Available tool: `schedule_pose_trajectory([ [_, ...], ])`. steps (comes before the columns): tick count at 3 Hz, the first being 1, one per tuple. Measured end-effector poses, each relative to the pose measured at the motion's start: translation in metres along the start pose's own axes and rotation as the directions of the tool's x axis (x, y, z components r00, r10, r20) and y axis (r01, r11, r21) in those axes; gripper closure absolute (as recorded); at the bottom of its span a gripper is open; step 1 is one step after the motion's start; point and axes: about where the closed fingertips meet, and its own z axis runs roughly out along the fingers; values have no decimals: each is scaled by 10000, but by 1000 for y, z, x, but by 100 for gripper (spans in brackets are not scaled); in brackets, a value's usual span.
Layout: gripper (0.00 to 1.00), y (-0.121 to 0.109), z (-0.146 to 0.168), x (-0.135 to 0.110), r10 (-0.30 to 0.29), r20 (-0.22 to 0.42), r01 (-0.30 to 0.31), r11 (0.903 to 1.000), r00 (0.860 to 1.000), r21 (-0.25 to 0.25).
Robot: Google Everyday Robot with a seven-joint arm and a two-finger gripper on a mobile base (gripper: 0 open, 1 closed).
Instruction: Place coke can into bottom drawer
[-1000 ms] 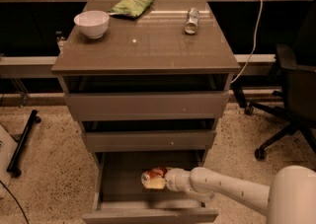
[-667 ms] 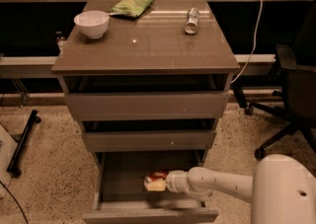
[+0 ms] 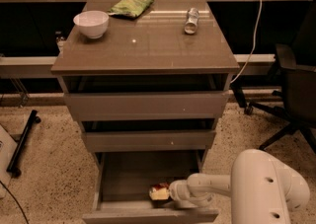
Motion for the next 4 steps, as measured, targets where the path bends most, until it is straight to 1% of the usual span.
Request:
schedule_pose_trajectory([
  [1, 59, -11, 11, 19, 375, -343, -363, 9987, 9987, 360],
  [2, 35, -12, 8, 13, 290, -151, -279, 9974, 9995, 659],
  [3, 12, -12, 9, 14, 291, -156, -280, 9974, 9995, 659],
  [4, 0, -10, 10, 14, 289, -170, -277, 9976, 9994, 640],
])
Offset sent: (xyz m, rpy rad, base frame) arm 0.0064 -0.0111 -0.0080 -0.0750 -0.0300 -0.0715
